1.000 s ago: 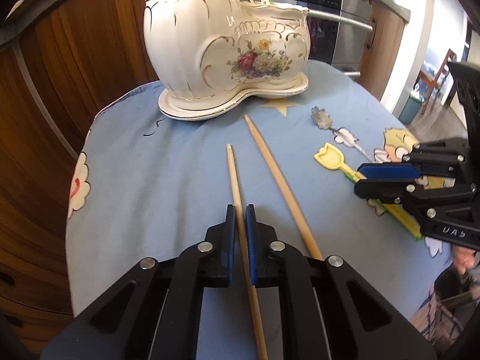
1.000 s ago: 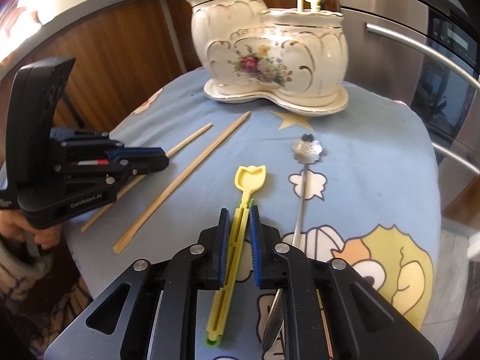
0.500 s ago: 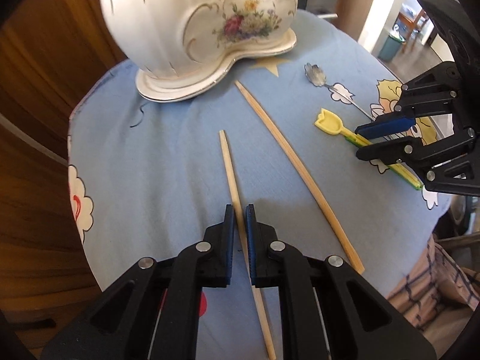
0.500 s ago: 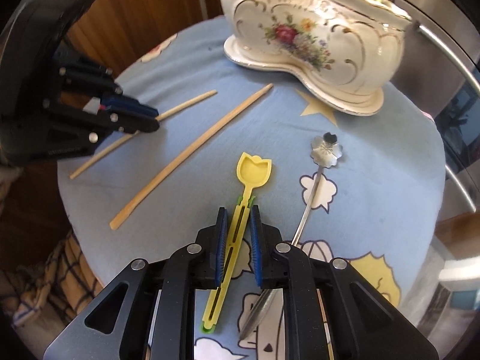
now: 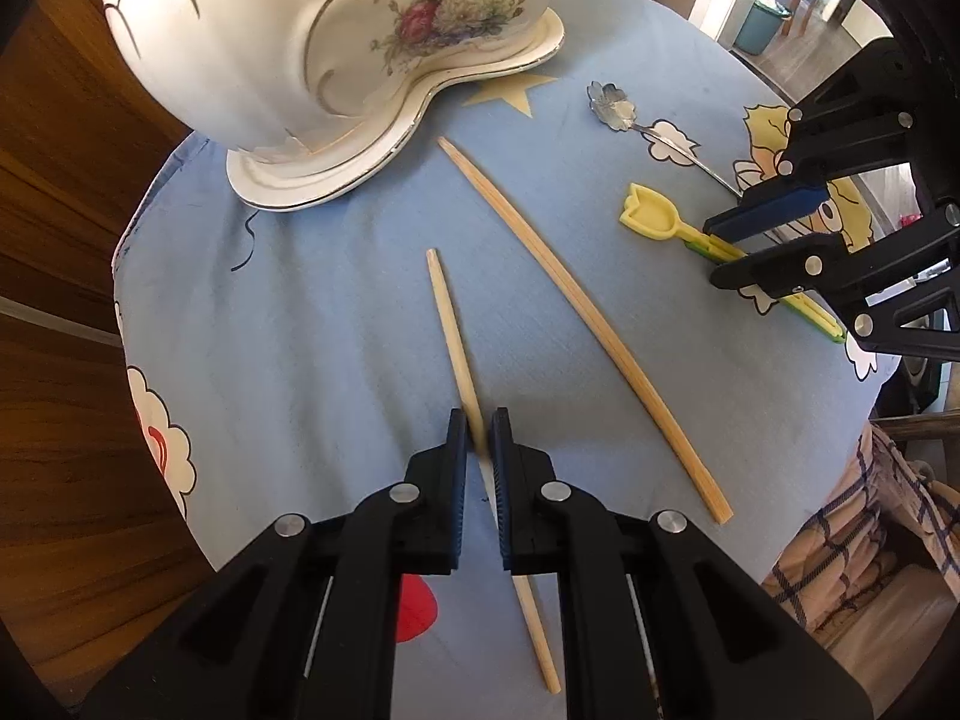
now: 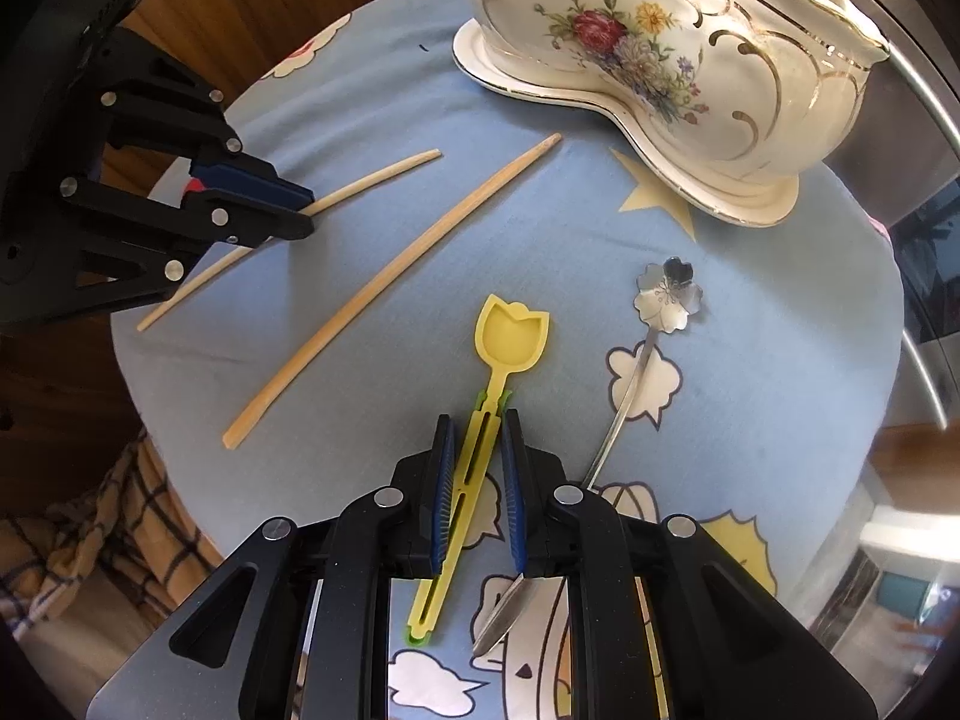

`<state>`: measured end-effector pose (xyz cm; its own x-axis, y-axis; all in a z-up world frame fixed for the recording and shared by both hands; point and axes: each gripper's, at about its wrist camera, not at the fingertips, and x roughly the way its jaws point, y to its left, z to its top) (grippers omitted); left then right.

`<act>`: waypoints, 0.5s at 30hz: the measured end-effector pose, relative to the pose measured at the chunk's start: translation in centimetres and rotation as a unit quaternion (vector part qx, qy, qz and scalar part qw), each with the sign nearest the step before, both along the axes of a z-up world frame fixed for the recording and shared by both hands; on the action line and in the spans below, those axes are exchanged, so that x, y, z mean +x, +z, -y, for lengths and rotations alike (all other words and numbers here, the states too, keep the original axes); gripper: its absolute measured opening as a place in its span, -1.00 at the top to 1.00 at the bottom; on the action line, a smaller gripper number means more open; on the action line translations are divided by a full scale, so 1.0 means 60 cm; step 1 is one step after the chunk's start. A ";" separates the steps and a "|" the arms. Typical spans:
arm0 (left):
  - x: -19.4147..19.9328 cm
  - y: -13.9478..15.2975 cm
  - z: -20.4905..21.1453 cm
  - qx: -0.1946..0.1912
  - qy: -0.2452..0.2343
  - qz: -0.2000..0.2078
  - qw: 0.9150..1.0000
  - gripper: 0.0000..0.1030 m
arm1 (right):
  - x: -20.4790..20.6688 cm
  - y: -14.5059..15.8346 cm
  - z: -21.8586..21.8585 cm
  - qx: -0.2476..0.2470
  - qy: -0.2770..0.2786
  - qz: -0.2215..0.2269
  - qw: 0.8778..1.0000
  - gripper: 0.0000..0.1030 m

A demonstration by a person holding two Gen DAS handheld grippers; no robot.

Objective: Organize utensils
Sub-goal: 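Grasp another wooden chopstick with the left tool while the right tool grasps another yellow tulip utensil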

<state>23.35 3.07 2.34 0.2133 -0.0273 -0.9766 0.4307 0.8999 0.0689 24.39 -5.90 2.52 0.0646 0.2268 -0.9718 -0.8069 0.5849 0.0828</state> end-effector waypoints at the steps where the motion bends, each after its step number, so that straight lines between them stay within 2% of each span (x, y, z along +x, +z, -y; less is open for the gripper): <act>1: 0.000 0.001 0.001 0.000 0.000 0.005 1.000 0.83 | 0.000 0.000 0.003 0.003 -0.005 0.000 1.000 0.68; 9: -0.024 -0.001 -0.016 -0.038 0.032 0.042 0.998 0.90 | 0.006 -0.003 0.025 0.036 -0.047 -0.005 0.998 0.80; 13: -0.034 0.005 -0.038 -0.073 0.058 0.069 0.993 0.91 | 0.009 0.003 0.044 0.067 -0.064 -0.009 0.996 0.80; 15: -0.045 0.013 -0.053 -0.098 0.075 0.092 0.988 0.91 | 0.010 0.016 0.052 0.090 -0.072 -0.009 0.993 0.80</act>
